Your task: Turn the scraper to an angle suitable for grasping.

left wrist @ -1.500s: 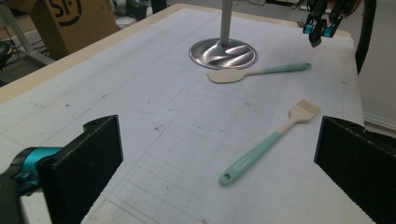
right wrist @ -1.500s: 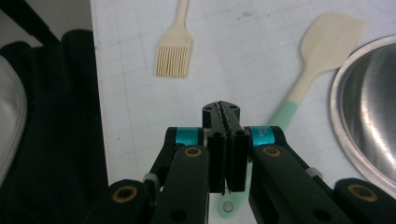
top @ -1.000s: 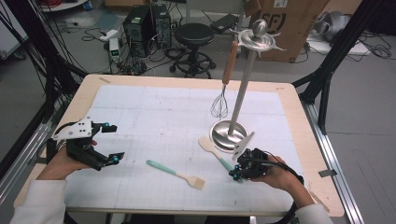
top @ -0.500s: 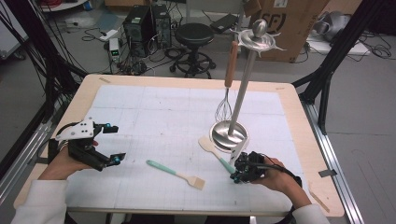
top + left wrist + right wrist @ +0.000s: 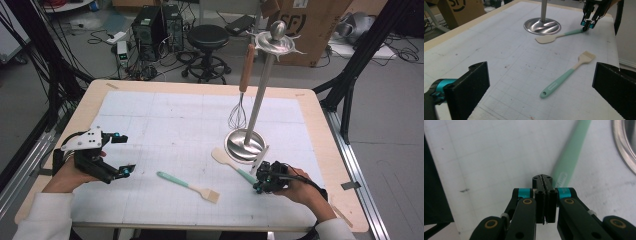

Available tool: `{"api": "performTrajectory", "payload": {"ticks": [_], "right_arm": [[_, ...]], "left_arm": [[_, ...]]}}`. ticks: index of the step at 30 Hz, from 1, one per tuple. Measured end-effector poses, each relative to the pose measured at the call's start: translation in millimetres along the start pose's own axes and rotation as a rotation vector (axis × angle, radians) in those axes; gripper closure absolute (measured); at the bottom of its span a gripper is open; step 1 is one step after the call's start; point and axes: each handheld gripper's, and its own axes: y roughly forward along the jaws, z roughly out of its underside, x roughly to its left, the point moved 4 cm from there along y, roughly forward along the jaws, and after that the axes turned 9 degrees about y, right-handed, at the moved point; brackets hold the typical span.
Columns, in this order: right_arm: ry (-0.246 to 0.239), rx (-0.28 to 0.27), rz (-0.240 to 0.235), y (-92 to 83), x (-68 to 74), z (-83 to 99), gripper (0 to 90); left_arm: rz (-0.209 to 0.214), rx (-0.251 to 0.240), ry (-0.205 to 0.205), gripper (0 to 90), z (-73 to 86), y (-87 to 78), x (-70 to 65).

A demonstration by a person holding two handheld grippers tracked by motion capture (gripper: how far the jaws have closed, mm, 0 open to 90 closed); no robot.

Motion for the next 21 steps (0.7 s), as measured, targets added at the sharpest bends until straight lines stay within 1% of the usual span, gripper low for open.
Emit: {"api": "performTrajectory", "payload": {"ticks": [1,3,5,9,10,14,15,18,19,21], "right_arm": [[0.010,0.001,0.000,-0.5,-1.6,1.5,89.3],[0.010,0.011,0.023,-2.0,-6.9,4.4,89.3],[0.032,0.016,0.037,-2.9,-11.3,7.9,89.3],[0.044,0.022,0.043,-3.1,-16.9,13.1,89.3],[0.035,0.019,0.036,-3.2,-17.2,13.5,89.3],[0.033,-0.011,0.006,-6.0,-14.3,12.8,89.2],[0.030,-0.014,0.001,-7.0,-14.3,12.6,87.3],[0.038,-0.048,-0.008,-10.6,-13.3,12.0,74.4],[0.031,-0.050,-0.010,-11.6,-13.7,11.9,71.2],[0.039,-0.054,0.006,-14.3,-13.2,11.2,58.7]], "left_arm": [[-0.001,-0.001,0.001,1.6,0.0,-0.2,0.1],[-0.002,-0.002,-0.001,1.6,-0.1,-0.5,0.2],[-0.002,-0.003,0.000,1.6,-0.1,-0.8,0.2],[-0.005,-0.002,-0.002,1.7,0.3,-1.5,0.6],[-0.006,-0.002,-0.003,1.7,0.5,-1.6,0.6],[-0.006,-0.002,-0.004,1.7,0.9,-2.0,0.4],[-0.005,-0.003,-0.003,1.6,0.7,-1.9,0.2],[-0.001,-0.001,0.000,1.6,0.8,-1.5,0.0],[-0.002,0.002,0.001,1.7,0.9,-1.3,0.1],[-0.003,-0.002,-0.003,1.6,0.7,-0.7,-0.4]]}}
